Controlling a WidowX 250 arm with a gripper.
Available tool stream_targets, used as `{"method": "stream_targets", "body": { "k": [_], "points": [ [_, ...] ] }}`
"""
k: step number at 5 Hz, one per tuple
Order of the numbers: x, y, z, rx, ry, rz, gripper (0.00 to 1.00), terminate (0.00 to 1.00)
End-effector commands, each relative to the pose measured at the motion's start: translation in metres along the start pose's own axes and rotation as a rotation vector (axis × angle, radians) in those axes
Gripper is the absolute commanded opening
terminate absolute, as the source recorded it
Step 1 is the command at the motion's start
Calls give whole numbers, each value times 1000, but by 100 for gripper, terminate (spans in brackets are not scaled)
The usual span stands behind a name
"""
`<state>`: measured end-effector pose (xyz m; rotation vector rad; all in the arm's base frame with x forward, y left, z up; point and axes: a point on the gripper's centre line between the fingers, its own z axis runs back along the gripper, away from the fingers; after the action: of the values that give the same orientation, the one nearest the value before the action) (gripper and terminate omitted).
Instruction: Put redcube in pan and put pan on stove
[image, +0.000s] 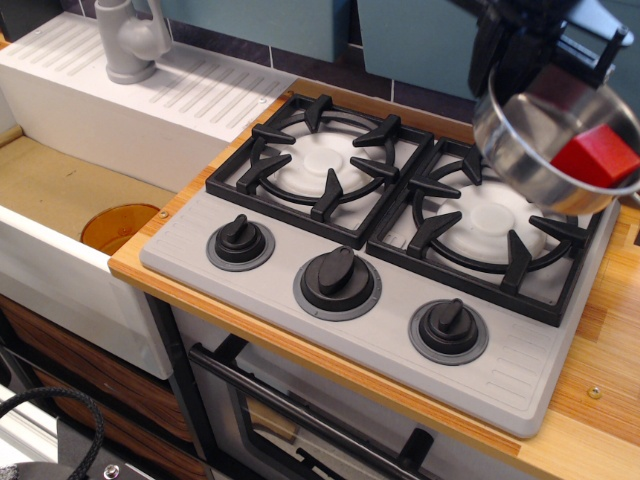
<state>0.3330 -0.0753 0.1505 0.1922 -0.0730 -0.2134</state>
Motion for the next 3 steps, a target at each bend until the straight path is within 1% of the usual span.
{"method": "stream_targets", "body": {
  "k": [1, 3],
  "points": [
    [8, 50, 41, -3, -105, -55, 0, 0],
    [10, 90, 25, -8, -132, -108, 0, 0]
  ]
}}
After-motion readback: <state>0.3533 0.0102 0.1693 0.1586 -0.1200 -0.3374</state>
